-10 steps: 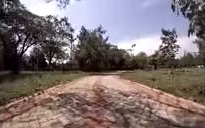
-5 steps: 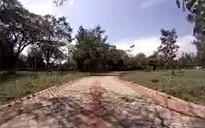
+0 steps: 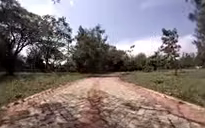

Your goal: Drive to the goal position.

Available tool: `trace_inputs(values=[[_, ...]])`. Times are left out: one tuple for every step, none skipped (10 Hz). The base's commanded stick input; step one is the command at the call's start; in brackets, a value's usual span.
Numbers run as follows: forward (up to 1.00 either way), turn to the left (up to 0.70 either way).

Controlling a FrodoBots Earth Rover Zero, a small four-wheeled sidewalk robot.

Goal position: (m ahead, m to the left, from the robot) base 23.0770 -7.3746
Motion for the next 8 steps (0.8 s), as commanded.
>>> trace_inputs(values=[[0.7,0.0],[0.7,0.0],[0.7,0.0],[0.7,0.0],[0.7,0.0],[0.7,0.0],[0.7,0.0],[0.7,0.0]])
